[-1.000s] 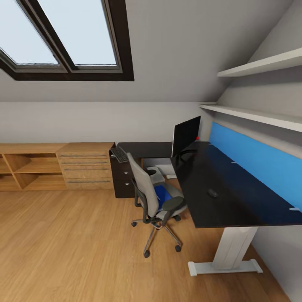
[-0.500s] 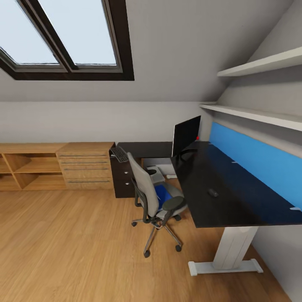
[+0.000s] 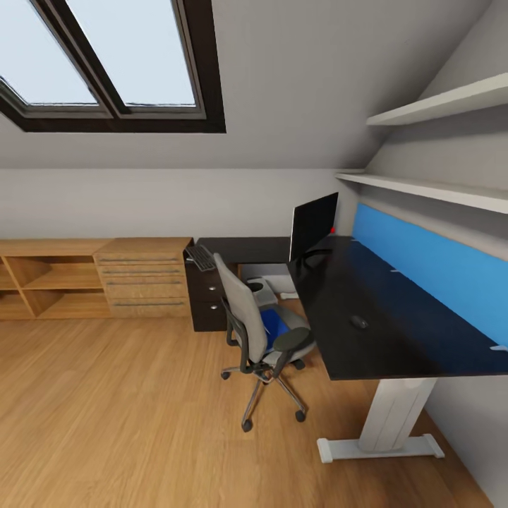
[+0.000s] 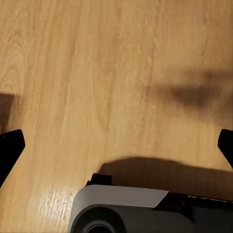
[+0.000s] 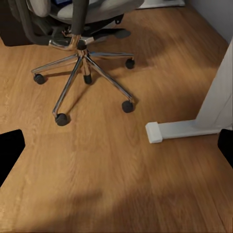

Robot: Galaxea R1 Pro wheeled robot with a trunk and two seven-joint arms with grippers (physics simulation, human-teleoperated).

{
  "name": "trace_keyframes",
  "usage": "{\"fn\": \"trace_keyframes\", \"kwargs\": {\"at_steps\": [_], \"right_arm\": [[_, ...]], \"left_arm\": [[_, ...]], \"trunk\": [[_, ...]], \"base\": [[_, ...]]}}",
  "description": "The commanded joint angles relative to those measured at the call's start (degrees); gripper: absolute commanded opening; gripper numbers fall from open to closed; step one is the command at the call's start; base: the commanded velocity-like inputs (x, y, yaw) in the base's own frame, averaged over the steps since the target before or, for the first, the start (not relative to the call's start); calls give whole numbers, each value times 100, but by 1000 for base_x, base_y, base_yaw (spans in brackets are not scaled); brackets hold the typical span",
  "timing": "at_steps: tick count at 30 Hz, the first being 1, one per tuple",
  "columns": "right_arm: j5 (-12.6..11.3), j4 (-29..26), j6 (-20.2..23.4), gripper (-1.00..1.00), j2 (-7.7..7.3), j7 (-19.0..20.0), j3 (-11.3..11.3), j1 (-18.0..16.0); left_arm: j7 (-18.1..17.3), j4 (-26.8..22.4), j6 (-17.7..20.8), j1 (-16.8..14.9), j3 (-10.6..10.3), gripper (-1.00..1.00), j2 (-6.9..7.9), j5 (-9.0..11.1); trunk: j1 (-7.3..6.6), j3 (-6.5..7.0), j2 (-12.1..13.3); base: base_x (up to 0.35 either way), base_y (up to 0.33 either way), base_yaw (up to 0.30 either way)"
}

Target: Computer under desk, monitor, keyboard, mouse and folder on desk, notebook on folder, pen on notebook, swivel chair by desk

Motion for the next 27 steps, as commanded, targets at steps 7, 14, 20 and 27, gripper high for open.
{"fn": "trace_keyframes", "kwargs": {"at_steps": [7,14,20,27], "right_arm": [[302,242,14,100,13,-45,73,-3],[300,328,15,100,-26,-52,61,-2],[299,322,18,100,-95,-58,59,-3],[299,323,19,100,-105,-56,64,-4]], "left_arm": [[-15,-54,18,-2,32,100,24,528],[-12,-214,20,-2,37,100,46,744],[-23,-218,33,-2,27,100,14,747],[-29,-205,25,-2,19,100,9,738]], "trunk": [[155,-133,-286],[308,-258,-567],[440,-366,-808],[594,-492,-1088]], "base": [[0,0,0],[0,0,0],[0,0,0],[0,0,0]]}}
